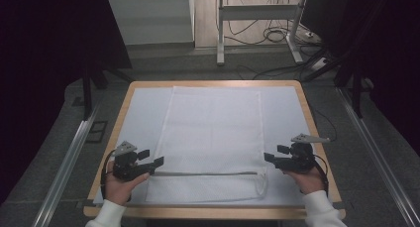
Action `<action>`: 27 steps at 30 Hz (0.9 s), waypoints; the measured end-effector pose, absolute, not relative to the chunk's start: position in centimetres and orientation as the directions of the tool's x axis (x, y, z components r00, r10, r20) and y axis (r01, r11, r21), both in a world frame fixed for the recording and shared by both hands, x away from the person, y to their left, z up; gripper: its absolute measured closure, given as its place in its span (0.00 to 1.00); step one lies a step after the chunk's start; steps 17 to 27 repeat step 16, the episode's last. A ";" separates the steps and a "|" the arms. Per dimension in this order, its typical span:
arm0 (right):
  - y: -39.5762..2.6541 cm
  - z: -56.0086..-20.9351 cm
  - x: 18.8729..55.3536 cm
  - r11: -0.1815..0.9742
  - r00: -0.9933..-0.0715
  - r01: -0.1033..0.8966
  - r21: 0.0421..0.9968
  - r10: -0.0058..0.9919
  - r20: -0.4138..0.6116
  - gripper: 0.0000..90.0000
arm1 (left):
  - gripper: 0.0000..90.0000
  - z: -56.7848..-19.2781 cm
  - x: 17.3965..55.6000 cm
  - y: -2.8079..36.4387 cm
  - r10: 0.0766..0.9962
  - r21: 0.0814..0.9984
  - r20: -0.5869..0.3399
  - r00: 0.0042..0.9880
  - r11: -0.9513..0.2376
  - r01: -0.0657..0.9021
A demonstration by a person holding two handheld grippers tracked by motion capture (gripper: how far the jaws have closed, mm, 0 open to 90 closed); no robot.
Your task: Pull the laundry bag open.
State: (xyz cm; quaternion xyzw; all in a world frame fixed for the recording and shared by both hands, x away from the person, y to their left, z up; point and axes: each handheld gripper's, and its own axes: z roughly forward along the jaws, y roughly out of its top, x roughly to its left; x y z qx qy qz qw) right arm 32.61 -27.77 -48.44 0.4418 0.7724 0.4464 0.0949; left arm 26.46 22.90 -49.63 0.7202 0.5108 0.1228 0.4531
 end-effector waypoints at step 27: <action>-28.7 -48.6 32.4 0.202 -0.573 0.584 0.786 0.789 0.223 0.25 | 0.33 -50.1 26.5 23.3 0.848 0.771 -0.298 0.438 -0.056 0.634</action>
